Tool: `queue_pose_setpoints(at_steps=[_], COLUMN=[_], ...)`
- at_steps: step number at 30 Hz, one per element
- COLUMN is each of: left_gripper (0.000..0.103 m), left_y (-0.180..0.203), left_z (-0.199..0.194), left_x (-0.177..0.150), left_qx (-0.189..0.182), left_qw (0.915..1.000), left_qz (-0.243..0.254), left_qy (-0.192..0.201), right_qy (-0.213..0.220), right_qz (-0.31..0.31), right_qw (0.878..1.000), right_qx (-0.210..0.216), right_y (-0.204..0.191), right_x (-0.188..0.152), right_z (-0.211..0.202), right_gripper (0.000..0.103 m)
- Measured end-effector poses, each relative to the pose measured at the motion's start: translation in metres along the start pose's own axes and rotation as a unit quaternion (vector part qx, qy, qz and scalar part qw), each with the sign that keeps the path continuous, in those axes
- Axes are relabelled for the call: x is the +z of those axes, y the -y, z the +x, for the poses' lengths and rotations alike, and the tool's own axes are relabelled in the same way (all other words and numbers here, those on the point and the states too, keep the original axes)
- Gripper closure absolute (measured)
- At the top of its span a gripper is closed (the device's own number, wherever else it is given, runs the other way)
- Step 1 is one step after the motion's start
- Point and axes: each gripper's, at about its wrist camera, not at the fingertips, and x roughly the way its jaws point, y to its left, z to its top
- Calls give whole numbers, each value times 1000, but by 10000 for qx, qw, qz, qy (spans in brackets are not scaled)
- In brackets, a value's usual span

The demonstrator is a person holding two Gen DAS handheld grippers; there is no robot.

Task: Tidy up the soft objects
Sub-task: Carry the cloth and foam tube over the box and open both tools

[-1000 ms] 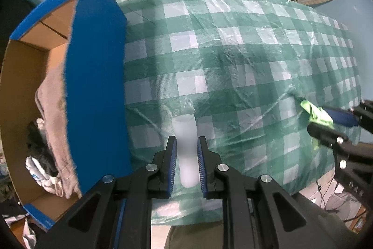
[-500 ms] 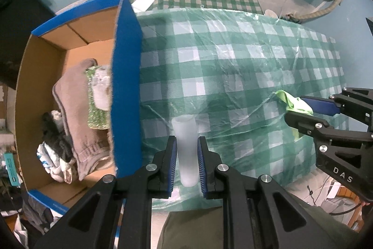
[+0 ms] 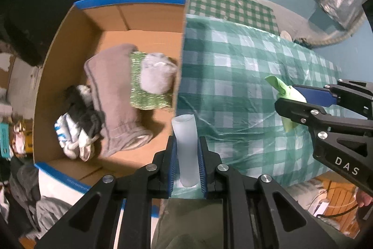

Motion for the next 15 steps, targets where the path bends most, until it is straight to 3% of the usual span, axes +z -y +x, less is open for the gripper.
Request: queue_pose_setpoints(at_steps=[15], left_gripper=[86], left_y=[-74], left_z=[-12], left_x=[-10], left_qx=[74], left_qw=[9968], left_qz=[-794], left_qy=[60], right_qy=[93], right_qz=[-709], right_qw=[9972], right_qx=[208], right_y=[-73], right_x=[54], right_z=[8], right_gripper=[76])
